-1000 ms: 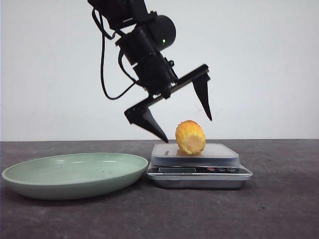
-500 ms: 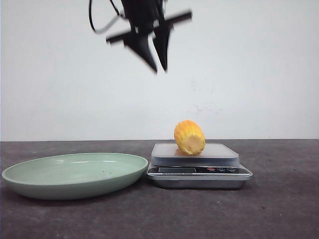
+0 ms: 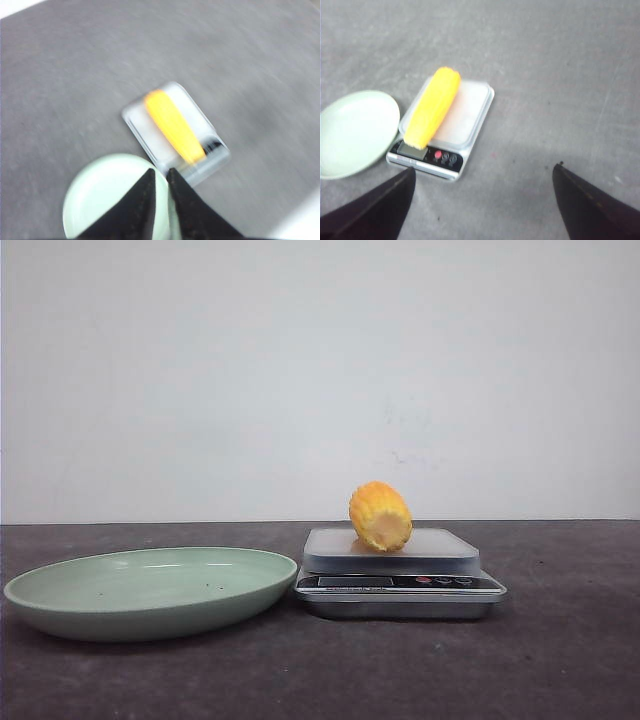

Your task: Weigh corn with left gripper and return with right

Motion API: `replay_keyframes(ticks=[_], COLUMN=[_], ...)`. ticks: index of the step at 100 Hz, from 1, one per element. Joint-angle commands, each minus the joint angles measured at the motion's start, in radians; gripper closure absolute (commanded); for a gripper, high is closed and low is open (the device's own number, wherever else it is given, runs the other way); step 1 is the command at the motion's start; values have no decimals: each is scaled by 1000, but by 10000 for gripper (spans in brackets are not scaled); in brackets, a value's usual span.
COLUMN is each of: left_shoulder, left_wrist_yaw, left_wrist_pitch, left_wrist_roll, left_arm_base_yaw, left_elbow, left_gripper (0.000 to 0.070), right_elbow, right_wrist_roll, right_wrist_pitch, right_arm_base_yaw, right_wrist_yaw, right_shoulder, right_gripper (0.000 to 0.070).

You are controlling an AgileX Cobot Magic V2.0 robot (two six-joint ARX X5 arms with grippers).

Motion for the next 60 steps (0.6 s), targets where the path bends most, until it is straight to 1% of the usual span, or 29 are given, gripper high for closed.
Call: replay_keyframes(ticks=[1, 16, 28, 45, 54, 60], left_shoulder=[-62, -208, -308, -449, -536, -599], left_wrist_yaw=[-2, -45, -59, -67, -69, -87], left_wrist_pitch=[-26, -31, -32, -39, -40, -40], left_wrist_roll=[21, -24, -57, -69, -69, -70], left_arm_base_yaw=[-32, -99, -125, -126, -126, -126], left_elbow=[29, 28, 28, -4, -45, -83], left_gripper=[700, 700, 700, 700, 700, 700], right_elbow=[1, -19, -40, -70, -73, -73], right_wrist_roll=[-22, -24, -50, -63, -55, -41], right_wrist_pitch=[4, 5, 8, 37, 60, 85], right_arm_base_yaw=[2, 2, 2, 2, 2, 2], right_wrist_yaw=[3, 3, 3, 3, 3, 3], right_shoulder=[3, 3, 3, 4, 6, 13], right_gripper=[168, 168, 168, 168, 168, 168])
